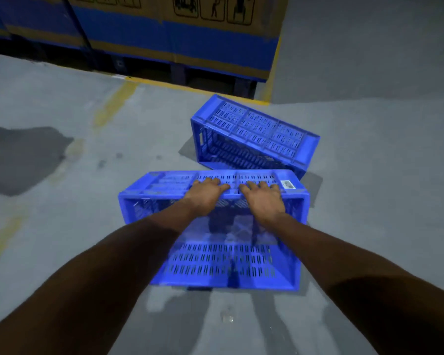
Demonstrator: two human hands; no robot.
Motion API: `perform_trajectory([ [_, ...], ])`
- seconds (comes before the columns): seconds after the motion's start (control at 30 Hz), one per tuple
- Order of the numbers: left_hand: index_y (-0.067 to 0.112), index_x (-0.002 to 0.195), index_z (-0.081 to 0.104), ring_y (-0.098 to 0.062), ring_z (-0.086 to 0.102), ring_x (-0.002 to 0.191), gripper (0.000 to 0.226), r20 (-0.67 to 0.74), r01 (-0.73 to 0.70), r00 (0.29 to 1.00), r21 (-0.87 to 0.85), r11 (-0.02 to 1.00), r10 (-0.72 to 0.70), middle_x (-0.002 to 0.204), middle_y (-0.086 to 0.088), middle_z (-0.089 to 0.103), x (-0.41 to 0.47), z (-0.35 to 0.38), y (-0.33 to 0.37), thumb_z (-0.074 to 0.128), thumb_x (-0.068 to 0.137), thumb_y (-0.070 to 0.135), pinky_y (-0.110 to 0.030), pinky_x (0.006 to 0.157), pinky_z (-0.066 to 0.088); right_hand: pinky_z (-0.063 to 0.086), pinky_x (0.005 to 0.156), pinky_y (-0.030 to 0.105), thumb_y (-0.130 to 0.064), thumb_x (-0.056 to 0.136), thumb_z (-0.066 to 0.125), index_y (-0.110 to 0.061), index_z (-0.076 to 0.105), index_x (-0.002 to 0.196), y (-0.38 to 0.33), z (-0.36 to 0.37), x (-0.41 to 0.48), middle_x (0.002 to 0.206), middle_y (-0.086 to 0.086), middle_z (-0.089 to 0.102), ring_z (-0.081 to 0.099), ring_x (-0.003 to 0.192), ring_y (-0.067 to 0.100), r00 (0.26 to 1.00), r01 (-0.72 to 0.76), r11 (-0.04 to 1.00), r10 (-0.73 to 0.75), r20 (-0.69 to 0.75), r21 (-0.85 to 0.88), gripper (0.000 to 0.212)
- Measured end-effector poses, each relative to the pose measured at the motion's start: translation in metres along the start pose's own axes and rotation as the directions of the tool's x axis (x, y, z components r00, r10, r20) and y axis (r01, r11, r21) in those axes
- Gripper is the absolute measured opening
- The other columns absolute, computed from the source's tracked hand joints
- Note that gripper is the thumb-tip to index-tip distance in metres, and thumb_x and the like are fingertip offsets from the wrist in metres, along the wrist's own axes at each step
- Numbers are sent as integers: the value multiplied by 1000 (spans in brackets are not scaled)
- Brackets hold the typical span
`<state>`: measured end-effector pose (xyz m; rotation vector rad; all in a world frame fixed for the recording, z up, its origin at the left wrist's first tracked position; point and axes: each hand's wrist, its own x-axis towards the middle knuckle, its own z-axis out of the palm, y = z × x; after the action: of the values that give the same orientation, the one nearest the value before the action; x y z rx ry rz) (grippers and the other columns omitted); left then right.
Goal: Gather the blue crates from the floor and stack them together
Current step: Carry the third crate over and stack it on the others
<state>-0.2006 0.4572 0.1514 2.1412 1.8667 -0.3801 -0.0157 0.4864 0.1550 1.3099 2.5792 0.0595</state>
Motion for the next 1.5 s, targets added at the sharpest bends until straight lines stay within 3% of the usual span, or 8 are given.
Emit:
perform_trajectory([
  [0.2,24,142,41,-33,47,124,63,86,-80,992,-123,989,91,136,-10,50,-70,-130,32,59,85,7,-53,93,45,41,91,48,-8,91,47,-25,44,132,31,-131,-69,118,6,61,51,111,32,999,-4,1000,3,50,16,44],
  [0.87,28,118,62,-32,62,105,44,-268,-290,922,-4,957,279,111,-9,67,-235,-539,118,56,79,7,-36,78,45,43,72,40,-24,87,51,-17,57,111,116,-521,-248,99,13,68,57,97,35,888,-366,912,403,-224,187,25],
  [0.97,25,106,65,-29,55,116,31,-433,-213,884,-34,976,178,109,-5,66,-237,-556,138,58,79,13,-51,101,34,43,70,38,-26,91,49,-17,55,109,124,-543,-264,100,11,68,58,97,34,851,-430,892,452,-268,141,21],
  [1.03,24,108,66,-29,39,128,35,-589,-130,806,-270,954,-57,123,-5,57,-239,-561,160,60,76,15,-58,108,24,44,72,37,-24,91,50,-17,55,108,128,-555,-278,101,10,68,60,98,33,798,-510,849,528,-292,140,19],
  [1.1,20,118,60,-36,33,129,42,-600,-93,710,-600,795,-369,136,-12,42,-242,-569,188,62,77,22,-53,103,35,45,72,36,-19,91,49,-16,56,107,133,-563,-293,101,10,68,61,98,32,736,-590,791,609,-296,162,18],
  [1.17,13,132,45,-41,35,127,60,-379,-64,741,-862,503,-554,139,-19,35,-242,-581,215,67,80,31,-50,97,41,46,73,36,-15,91,46,-15,57,106,140,-565,-309,102,9,68,60,100,32,671,-659,729,681,-293,185,20],
  [1.3,3,136,38,-38,63,105,68,24,-27,971,-978,-208,-239,120,-22,60,-234,-604,279,70,84,33,-50,79,56,49,73,36,-9,89,44,-14,57,109,150,-564,-337,102,6,68,55,105,29,565,-740,635,766,-307,222,24],
  [1.5,-3,113,55,-34,66,81,38,-11,-71,986,-931,-359,-167,95,-21,63,-221,-619,365,50,78,-17,-52,65,57,48,77,41,-14,84,50,-10,57,106,202,-555,-388,106,11,65,55,104,34,569,-705,611,790,-227,360,24],
])
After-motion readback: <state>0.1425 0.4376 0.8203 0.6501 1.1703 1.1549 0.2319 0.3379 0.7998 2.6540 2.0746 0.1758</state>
